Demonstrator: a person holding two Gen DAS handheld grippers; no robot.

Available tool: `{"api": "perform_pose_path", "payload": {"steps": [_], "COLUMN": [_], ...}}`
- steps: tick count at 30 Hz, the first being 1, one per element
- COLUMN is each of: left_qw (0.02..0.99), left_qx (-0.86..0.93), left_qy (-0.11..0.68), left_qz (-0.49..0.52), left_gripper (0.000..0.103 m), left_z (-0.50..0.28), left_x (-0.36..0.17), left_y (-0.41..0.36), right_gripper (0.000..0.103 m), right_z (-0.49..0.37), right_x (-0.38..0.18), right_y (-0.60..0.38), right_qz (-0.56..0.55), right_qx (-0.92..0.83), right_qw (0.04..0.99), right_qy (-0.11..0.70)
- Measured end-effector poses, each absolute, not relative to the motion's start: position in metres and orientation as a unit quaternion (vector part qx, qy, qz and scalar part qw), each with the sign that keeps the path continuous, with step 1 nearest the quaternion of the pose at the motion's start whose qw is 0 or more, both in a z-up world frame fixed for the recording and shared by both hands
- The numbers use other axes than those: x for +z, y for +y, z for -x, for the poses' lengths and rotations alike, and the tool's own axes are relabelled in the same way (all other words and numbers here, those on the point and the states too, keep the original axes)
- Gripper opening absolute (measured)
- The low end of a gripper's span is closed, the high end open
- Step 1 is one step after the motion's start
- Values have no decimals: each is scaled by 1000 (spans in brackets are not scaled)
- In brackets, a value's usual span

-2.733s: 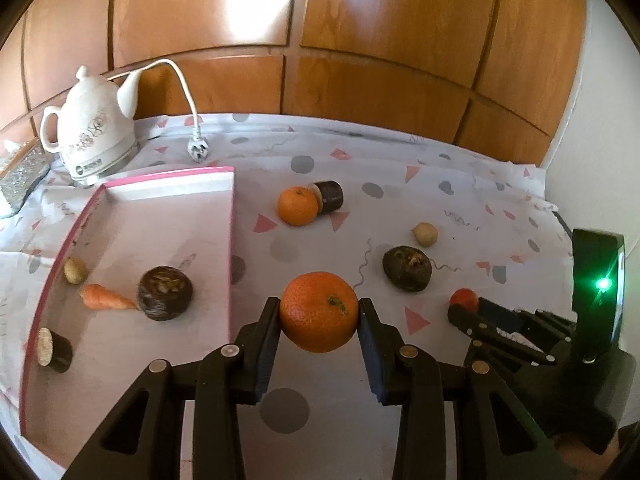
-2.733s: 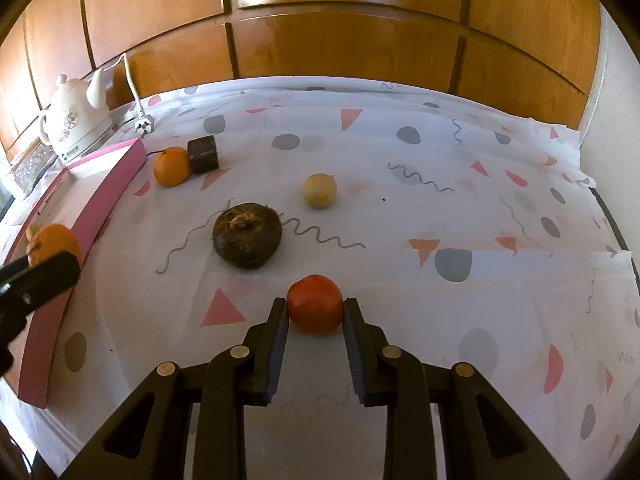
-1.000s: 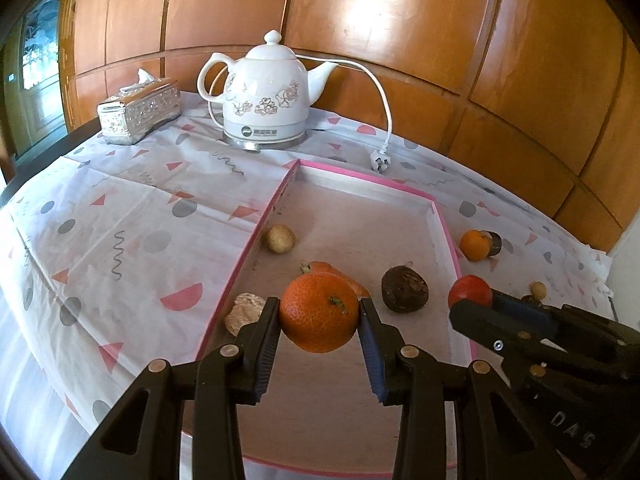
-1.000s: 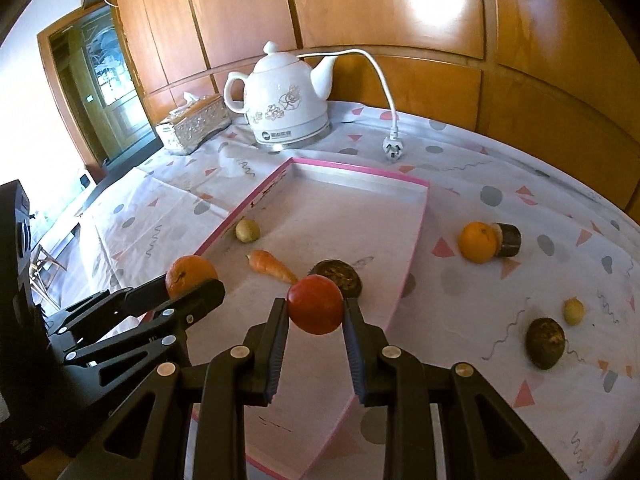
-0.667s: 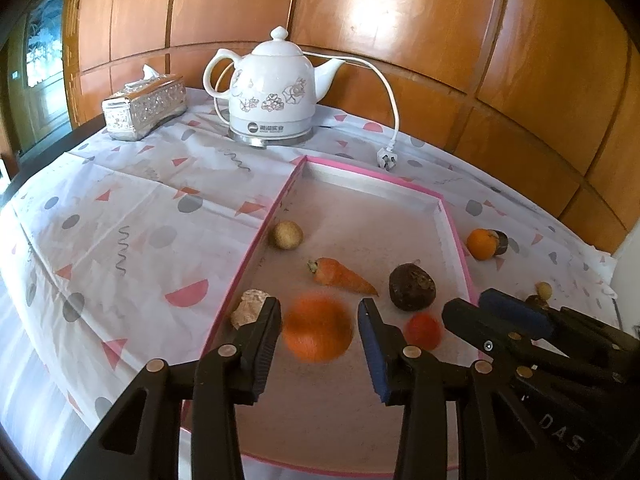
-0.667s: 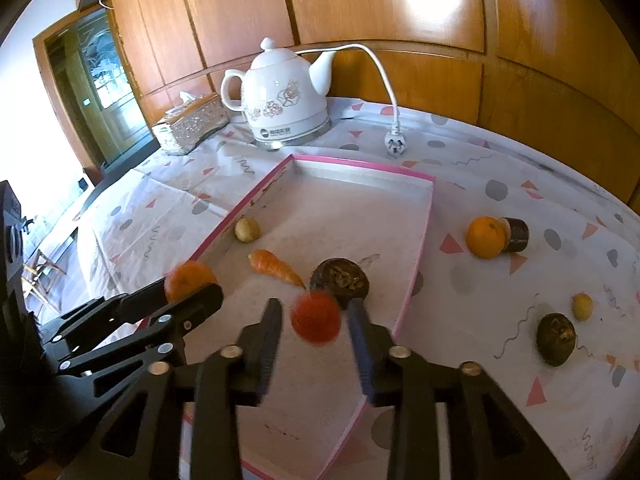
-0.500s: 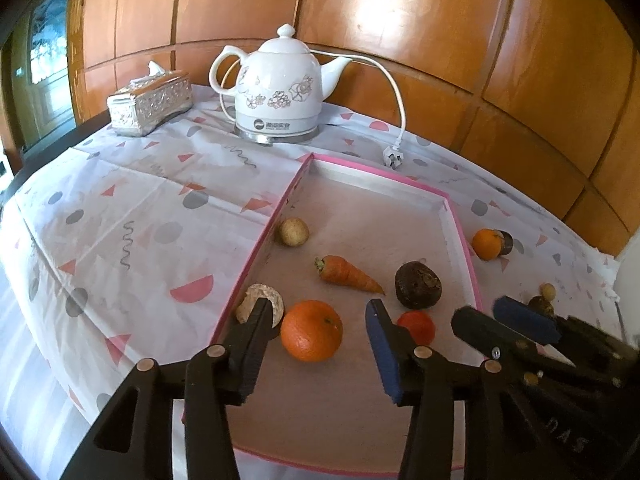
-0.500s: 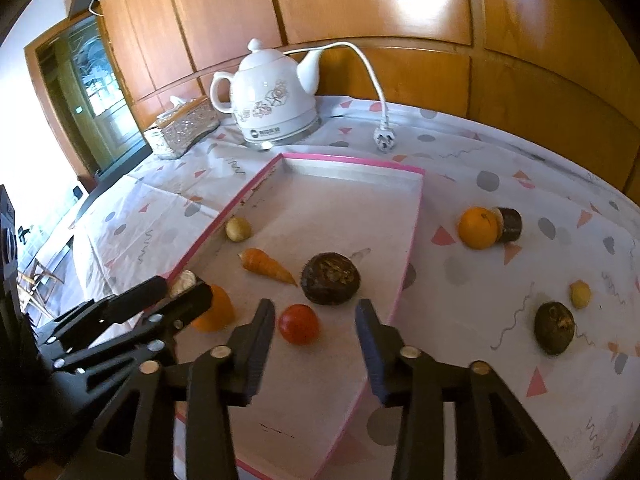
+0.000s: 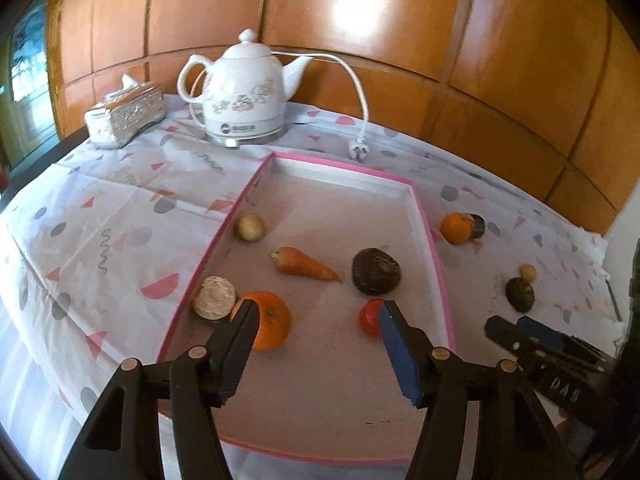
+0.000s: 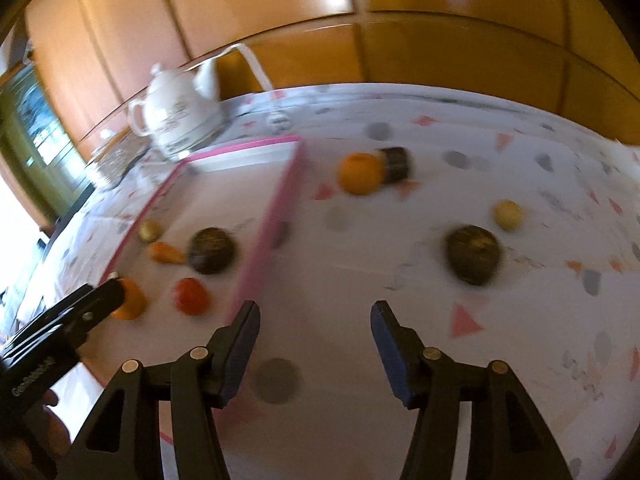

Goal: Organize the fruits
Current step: 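Move both tools back toward the produce beside the tray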

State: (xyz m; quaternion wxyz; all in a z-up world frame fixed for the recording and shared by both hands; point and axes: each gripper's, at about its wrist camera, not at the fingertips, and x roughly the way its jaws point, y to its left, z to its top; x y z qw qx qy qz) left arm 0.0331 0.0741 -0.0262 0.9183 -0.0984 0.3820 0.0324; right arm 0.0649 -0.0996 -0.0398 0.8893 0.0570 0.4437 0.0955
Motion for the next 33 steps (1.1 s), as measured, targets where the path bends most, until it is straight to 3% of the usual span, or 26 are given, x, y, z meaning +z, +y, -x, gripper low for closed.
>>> {"api": "perform_pose_path", "payload": {"steps": [15, 33], "left_qw": [917, 915], "left_qx": [2, -54], "left_qy": [392, 397], "left_qz": [76, 51], "left_gripper": [63, 63], "left_z": [-37, -65], "left_x": [-28, -23], "left_y": [48, -5], "right_gripper": [58, 58], "right_z": [-55, -72], "right_x": [-64, -59], "right_y": [-198, -203], "right_qz": [-104, -99], "right_qx": [-10, -12], "right_qw": [883, 890], "right_qy": [457, 444]}}
